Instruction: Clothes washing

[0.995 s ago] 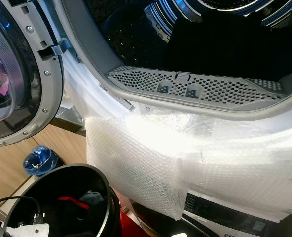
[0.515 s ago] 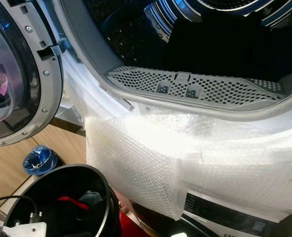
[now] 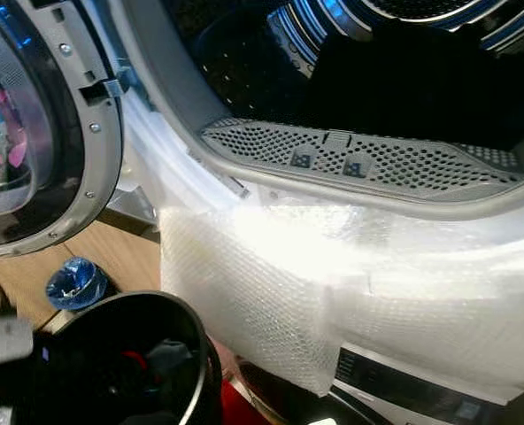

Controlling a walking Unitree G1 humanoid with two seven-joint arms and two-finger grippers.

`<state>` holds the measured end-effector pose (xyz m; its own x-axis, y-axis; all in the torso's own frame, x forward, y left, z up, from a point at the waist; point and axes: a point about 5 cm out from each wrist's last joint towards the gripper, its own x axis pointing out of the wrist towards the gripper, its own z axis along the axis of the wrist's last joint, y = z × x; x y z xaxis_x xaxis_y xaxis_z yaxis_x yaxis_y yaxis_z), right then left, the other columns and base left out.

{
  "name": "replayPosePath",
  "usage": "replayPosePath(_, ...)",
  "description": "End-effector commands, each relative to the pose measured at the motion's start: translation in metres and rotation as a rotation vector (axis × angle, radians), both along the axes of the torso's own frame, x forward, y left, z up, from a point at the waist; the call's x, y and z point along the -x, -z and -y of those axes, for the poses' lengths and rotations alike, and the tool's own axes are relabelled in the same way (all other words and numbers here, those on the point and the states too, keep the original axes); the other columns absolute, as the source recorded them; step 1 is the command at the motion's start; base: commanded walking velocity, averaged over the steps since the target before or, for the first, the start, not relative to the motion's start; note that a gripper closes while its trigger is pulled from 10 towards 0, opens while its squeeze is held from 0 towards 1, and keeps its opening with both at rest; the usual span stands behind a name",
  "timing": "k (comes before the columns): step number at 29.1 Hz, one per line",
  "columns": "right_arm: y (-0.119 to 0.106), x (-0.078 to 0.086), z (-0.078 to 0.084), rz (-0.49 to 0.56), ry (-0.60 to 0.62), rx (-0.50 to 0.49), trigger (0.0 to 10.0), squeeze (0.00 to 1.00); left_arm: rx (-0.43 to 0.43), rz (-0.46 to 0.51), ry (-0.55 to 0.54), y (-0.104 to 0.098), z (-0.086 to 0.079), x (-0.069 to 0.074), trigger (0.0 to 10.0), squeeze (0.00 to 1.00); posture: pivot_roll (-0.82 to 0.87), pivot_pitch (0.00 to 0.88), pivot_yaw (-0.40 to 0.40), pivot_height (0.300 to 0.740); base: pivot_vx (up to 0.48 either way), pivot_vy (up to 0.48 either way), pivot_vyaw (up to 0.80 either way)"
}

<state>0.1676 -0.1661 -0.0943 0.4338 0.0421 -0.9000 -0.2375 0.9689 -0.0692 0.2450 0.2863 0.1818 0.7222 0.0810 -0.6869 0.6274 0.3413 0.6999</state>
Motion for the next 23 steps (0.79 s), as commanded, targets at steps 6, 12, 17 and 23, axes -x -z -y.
replayPosePath(6, 0.003, 0.007, 0.001, -0.029, 0.003, -0.001, 10.0, 0.00, 0.379, 0.213, 0.070, -0.027, 0.046, -0.021, 0.0, 0.00, 0.02, 0.057, 0.173, 0.740, 0.000, 0.000, 0.00)
replayPosePath(12, 0.001, 0.003, 0.004, -0.012, 0.006, -0.014, 10.0, 0.00, 0.887, 0.098, 0.220, -0.039, 0.091, -0.012, 0.0, 0.00, 0.02, 0.057, 0.169, 0.740, 0.000, 0.000, 0.00)
replayPosePath(17, -0.002, -0.003, 0.000, 0.009, -0.028, -0.093, 10.0, 0.00, 0.985, -0.076, 0.431, -0.042, 0.110, 0.008, 0.0, 0.00, 0.02, 0.057, 0.166, 0.740, 0.000, 0.000, 0.00)
replayPosePath(23, -0.012, -0.020, -0.005, 0.065, -0.050, -0.231, 10.0, 0.00, 1.009, -0.188, 0.473, -0.040, 0.116, 0.015, 0.0, 0.00, 0.02, 0.055, 0.168, 0.740, 0.000, 0.000, 0.00)
